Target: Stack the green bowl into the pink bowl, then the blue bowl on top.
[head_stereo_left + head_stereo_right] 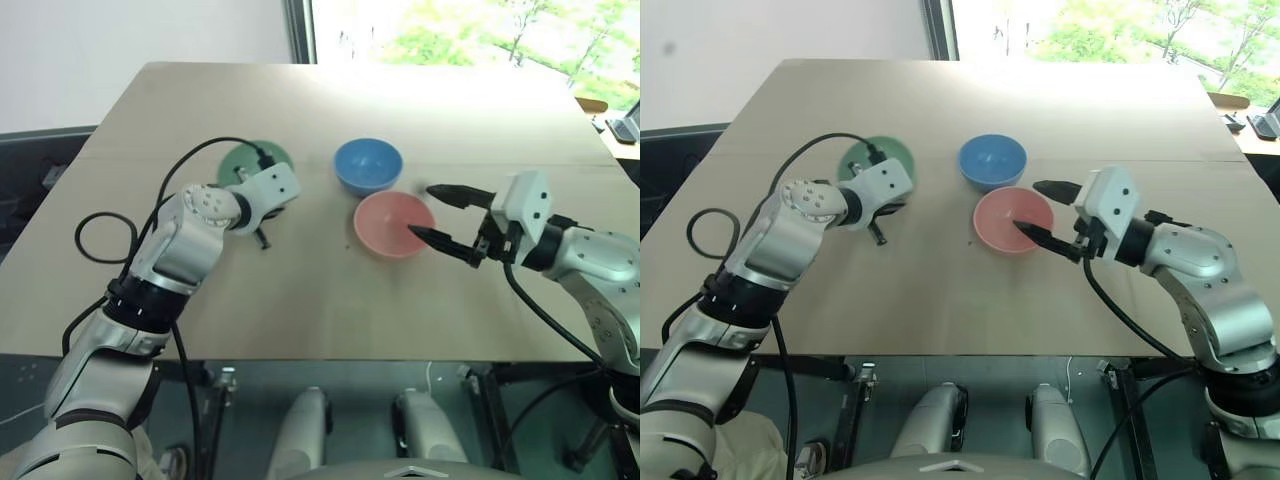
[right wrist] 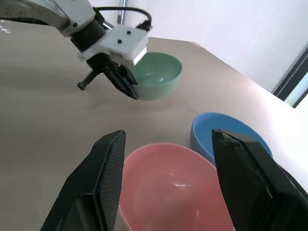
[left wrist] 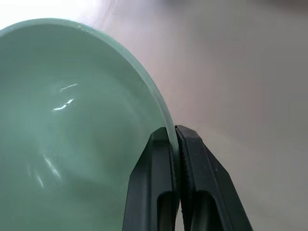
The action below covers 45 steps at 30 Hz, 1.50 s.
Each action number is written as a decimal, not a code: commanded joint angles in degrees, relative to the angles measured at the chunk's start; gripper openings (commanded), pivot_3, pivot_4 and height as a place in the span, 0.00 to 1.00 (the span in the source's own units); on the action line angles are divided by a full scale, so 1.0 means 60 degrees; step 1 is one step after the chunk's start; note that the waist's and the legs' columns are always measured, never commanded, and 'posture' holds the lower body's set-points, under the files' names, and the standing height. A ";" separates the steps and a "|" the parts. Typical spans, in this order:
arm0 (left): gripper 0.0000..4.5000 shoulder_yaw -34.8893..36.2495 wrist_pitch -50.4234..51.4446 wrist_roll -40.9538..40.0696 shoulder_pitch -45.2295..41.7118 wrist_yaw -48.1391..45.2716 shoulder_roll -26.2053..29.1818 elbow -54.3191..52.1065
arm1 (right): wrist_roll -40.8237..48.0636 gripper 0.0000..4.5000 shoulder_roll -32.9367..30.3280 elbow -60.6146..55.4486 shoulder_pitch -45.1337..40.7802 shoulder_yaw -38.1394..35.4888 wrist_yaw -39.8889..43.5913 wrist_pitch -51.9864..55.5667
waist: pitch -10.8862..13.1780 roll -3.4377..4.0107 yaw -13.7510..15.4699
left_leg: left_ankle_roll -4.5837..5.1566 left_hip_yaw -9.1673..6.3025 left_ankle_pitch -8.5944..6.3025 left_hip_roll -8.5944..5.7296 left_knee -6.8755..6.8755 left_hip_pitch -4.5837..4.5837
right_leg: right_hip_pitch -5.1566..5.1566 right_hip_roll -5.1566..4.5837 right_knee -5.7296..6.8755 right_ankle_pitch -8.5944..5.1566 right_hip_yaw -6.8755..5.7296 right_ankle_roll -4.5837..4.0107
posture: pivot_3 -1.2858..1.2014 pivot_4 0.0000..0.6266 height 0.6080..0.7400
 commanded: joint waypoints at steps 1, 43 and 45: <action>0.01 0.0454 -0.1836 -0.0792 -0.0531 -0.0873 -0.0309 -0.0326 | 0.0165 0.66 -0.0291 -0.0678 0.0564 -0.0842 -0.0165 0.0023 | -0.0001 0.0001 0.0062 | 0.0000 0.0003 0.0000 -0.0003 0.0000 0.0000 | 0.0000 -0.0001 0.0000 0.0000 0.0002 0.0000 | 0.52 0.24 1.00; 1.00 0.3988 -0.0166 -0.5077 0.2088 -0.0878 -0.2000 -0.0592 | 0.0030 0.80 -0.0447 0.0491 0.1604 -0.1015 -0.0456 -0.0222 | -0.0005 -0.0001 -0.0105 | 0.0001 -0.0016 0.0000 0.0006 0.0022 0.0029 | 0.0036 0.0010 0.0008 0.0000 -0.0005 0.0001 | 0.52 0.24 1.00; 1.00 0.4057 -0.0126 -0.5063 0.2403 -0.0623 -0.1942 -0.0878 | 0.0091 0.95 -0.0433 0.0714 0.1484 -0.1055 -0.0347 -0.0267 | -0.0005 -0.0001 -0.0102 | 0.0001 -0.0010 0.0000 0.0004 0.0021 0.0032 | 0.0039 0.0005 0.0008 0.0001 0.0000 0.0001 | 0.52 0.24 1.00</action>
